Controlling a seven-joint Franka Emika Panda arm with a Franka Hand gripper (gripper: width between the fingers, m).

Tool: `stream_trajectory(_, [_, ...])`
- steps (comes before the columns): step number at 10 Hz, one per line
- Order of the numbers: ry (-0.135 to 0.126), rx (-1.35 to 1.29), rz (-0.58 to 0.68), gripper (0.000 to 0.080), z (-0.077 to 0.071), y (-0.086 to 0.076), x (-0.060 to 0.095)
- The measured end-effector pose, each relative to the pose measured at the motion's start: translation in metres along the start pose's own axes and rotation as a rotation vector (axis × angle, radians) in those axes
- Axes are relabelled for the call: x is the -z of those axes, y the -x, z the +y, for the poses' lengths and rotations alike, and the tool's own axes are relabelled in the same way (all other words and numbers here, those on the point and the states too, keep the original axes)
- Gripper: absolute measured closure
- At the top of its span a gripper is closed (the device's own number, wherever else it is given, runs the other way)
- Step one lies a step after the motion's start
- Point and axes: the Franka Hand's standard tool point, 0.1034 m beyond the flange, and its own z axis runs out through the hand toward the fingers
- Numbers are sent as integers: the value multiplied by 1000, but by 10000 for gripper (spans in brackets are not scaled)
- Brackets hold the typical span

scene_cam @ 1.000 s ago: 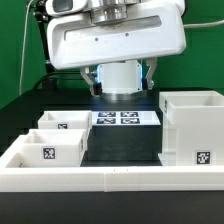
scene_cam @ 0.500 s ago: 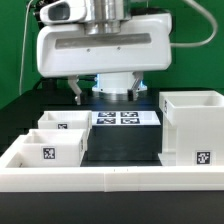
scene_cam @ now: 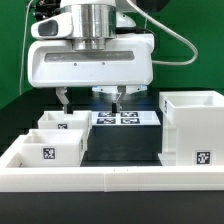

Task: Assemble drawer

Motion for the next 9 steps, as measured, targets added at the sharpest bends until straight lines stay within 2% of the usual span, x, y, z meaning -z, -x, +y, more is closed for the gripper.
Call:
stream_trajectory(3, [1,-10,-13,151,4,3,-1])
stream_trajectory(5, [23,-8,-29,151,28,17,-16])
stream_trajectory(7, [25,2,-44,151,26,27,-26])
stream_trajectory(9, [8,2,-100,151,23,31,-27])
